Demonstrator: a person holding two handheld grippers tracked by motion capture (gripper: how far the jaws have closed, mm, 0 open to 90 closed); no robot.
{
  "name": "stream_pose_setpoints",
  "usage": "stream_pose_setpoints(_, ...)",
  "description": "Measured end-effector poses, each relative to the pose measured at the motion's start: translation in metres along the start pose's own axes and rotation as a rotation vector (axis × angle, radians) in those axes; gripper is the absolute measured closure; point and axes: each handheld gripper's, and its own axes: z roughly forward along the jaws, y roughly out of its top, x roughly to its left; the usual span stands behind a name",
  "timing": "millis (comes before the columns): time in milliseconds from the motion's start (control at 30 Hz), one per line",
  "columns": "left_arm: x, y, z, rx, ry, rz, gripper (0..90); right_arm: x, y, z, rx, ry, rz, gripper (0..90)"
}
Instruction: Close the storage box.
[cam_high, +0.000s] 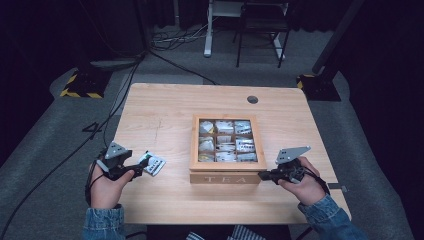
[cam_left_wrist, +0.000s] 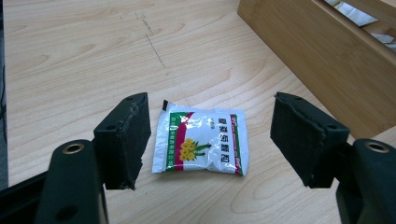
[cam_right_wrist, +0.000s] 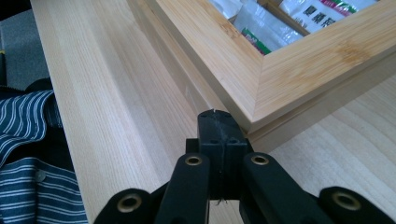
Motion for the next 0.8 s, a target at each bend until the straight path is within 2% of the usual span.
stream_pose_setpoints(367,0.004,-0.005,-0.003,0.011,0.018,-0.006,29.5,-0.003,-0.008,0.002,0.033,0.017,0.011,90.0)
stream_pose_setpoints(633,0.007,-0.013,-0.011,0.009,0.040,-0.022,29.5,-0.009,-0.009,-0.019,-0.061,0.040,0.031,90.0)
stream_pose_setpoints(800,0.010,-0.021,-0.017,0.015,0.059,-0.035,29.4,-0.020,-0.008,-0.031,-0.131,-0.005,0.047,90.0)
